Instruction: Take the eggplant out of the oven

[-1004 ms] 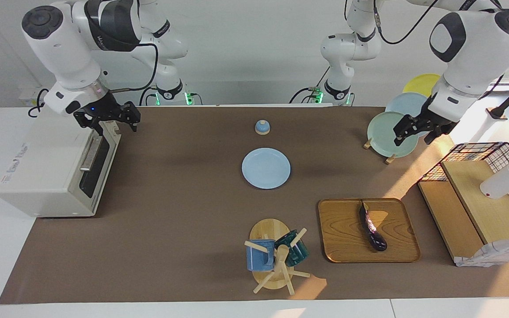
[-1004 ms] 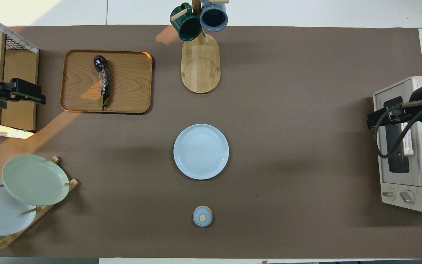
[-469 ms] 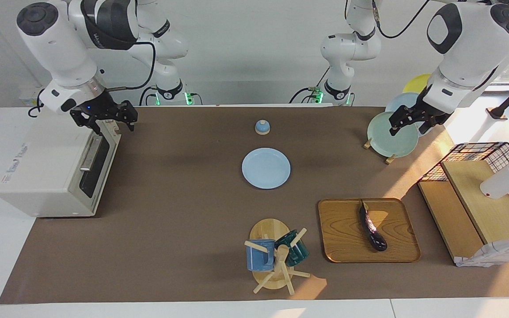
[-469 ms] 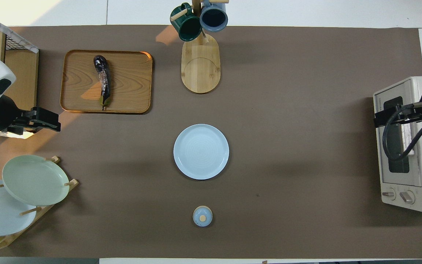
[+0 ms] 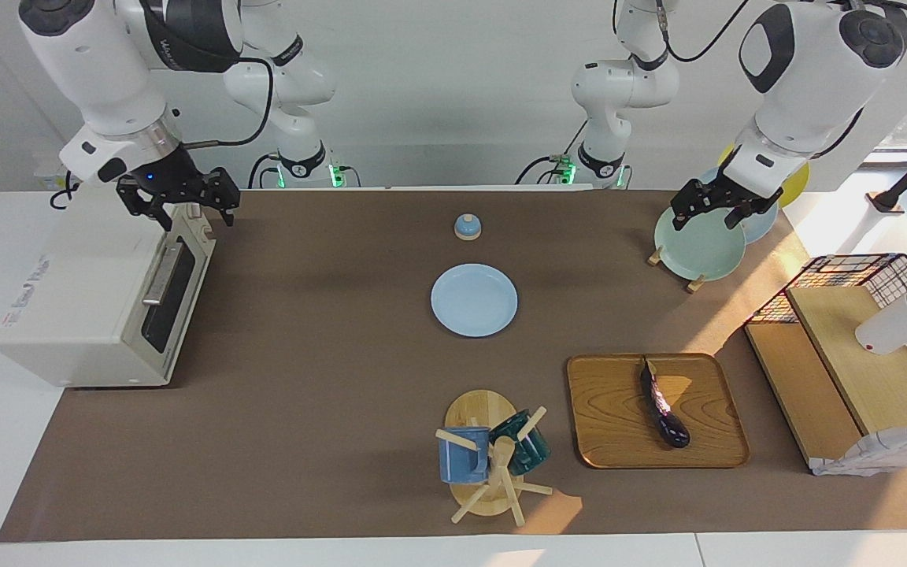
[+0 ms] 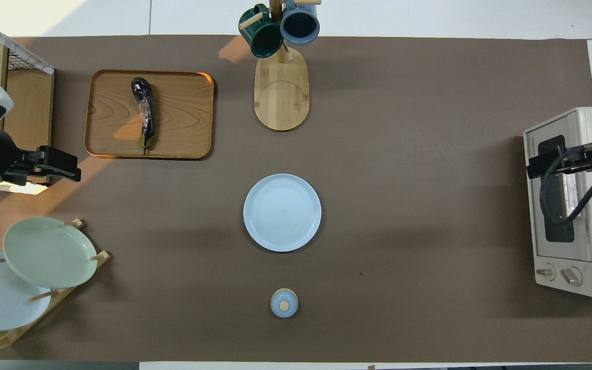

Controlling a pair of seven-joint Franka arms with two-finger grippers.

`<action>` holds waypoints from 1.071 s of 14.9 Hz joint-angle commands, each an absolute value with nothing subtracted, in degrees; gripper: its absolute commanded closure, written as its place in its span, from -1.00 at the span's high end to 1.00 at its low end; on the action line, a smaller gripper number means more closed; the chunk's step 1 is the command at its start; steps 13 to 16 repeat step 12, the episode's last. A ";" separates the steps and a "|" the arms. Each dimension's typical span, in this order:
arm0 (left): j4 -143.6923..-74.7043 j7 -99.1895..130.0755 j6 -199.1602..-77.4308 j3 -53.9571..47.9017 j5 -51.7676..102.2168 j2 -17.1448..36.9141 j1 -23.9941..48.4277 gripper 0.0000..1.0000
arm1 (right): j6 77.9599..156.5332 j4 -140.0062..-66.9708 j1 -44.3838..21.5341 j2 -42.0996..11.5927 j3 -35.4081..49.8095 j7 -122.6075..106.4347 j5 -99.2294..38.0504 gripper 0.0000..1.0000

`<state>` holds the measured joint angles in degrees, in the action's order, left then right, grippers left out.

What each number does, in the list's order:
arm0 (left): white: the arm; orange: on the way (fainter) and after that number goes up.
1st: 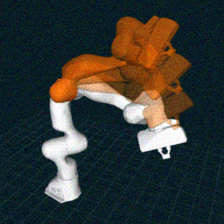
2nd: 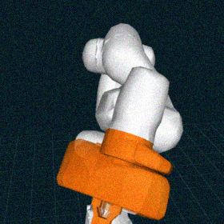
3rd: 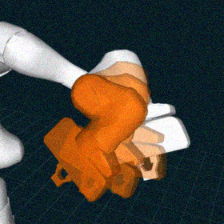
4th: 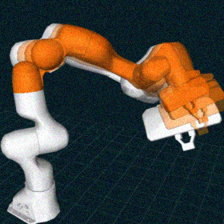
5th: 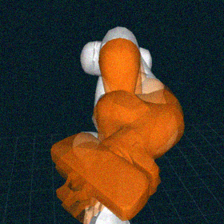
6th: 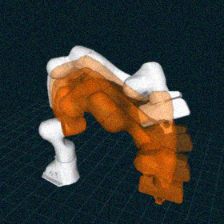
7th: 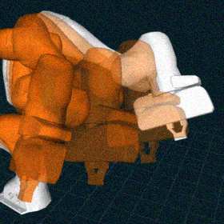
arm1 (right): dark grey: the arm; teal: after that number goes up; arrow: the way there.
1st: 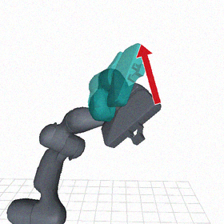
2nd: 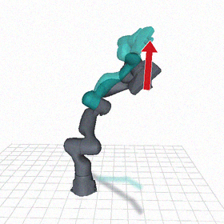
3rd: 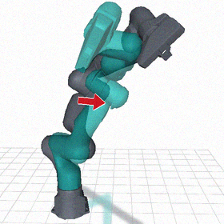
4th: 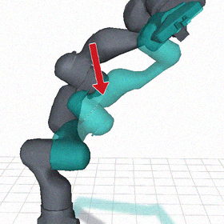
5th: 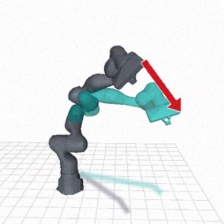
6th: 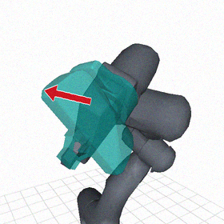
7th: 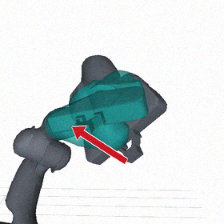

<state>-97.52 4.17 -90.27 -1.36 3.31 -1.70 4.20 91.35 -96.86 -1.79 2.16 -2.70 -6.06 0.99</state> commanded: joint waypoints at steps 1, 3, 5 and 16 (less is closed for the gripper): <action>-96.77 5.01 -88.95 -1.85 2.20 -1.49 4.13 1.00 | 90.70 -97.38 -1.23 2.99 -2.46 -5.98 0.62 1.00; -96.77 5.01 -88.77 -1.93 2.20 -1.58 4.13 1.00 | 90.70 -97.38 -1.23 2.99 -2.55 -5.98 0.62 1.00; -96.86 4.92 -88.68 -1.93 2.20 -1.67 4.04 1.00 | 90.70 -97.38 -1.23 2.99 -2.46 -5.98 0.70 1.00; -96.86 4.75 -89.21 -1.85 2.20 -1.58 4.22 1.00 | 90.70 -97.47 -1.23 2.99 -2.46 -5.98 0.62 1.00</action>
